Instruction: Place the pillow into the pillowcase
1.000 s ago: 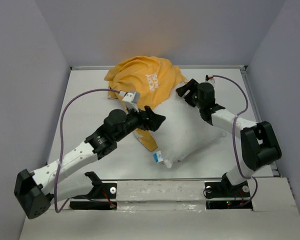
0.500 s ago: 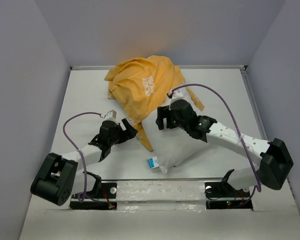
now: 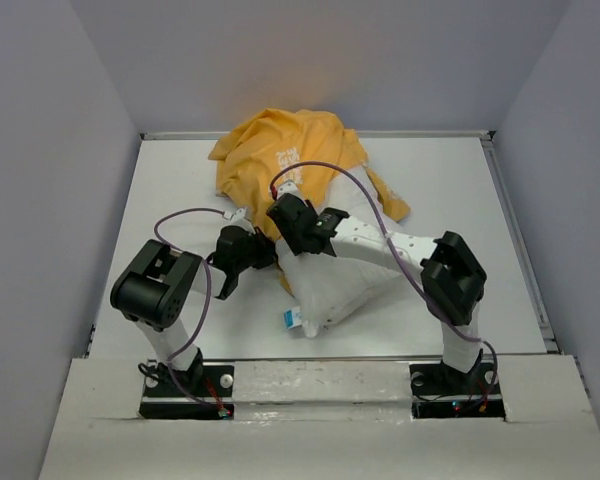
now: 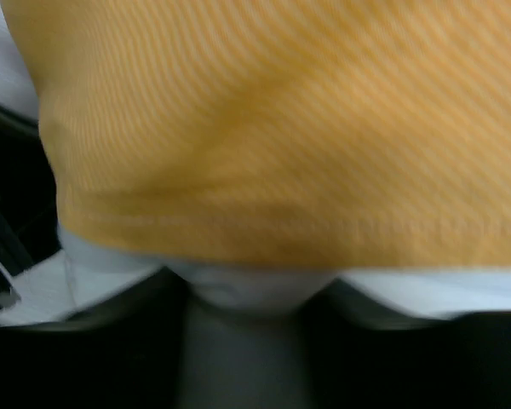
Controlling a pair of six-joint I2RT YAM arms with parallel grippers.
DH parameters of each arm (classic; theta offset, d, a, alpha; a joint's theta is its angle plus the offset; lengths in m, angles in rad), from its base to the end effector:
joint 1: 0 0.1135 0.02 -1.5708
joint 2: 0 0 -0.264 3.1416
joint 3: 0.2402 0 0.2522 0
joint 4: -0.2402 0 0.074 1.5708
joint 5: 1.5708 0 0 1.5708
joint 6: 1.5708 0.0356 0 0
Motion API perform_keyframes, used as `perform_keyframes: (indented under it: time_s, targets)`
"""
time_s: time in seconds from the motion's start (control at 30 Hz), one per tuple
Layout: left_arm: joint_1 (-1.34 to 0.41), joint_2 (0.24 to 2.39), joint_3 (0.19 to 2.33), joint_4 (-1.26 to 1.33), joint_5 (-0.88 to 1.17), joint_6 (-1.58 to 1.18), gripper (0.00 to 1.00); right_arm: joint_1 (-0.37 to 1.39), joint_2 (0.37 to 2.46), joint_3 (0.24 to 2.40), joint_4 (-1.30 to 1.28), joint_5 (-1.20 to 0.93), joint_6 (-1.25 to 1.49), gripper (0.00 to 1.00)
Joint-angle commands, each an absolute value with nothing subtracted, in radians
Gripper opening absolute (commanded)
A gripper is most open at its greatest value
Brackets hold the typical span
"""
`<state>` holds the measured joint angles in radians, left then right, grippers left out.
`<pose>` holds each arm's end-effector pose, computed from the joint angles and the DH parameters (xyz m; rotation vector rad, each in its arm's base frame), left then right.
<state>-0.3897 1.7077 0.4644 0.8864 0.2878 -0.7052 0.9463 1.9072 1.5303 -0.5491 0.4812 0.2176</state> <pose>0.2672 -0.1206 0.1246 -0.1176 2.0438 -0.9882 0.2592 0.3314 0.2440 -0.6576 2.2651 -0.0502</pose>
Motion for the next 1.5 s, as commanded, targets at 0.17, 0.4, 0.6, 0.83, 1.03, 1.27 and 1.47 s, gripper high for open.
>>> perform_keyframes:
  time_s: [0.17,0.4,0.6,0.83,1.03,1.27,1.47]
  targets:
    - [-0.574,1.346,0.31,0.99,0.451,-0.792,0.0,0.753,1.855,1.496,0.024,0.26,0.613,0.0]
    - [-0.612,1.072,0.245,0.81,0.492,-0.795,0.0,0.684,1.55,1.339,0.418,0.667,0.714,0.0]
    - [-0.623,1.175,0.418,0.821,0.601,-0.79,0.0,0.77,1.626,1.294,0.577,0.735,0.488,0.0]
    - [-0.53,0.892,0.434,0.64,0.604,-0.759,0.0,0.839,1.939,1.286,0.445,0.462,0.584,0.0]
    - [-0.371,0.813,0.305,0.535,0.568,-0.784,0.0,0.793,1.601,1.198,0.135,0.252,0.41,0.86]
    - [-0.307,0.854,0.262,0.511,0.471,-0.749,0.0,0.415,1.403,1.144,-0.104,-0.17,0.286,1.0]
    - [-0.506,0.676,0.665,-0.034,0.273,-0.558,0.99,0.233,1.768,1.277,-0.115,-0.565,0.25,1.0]
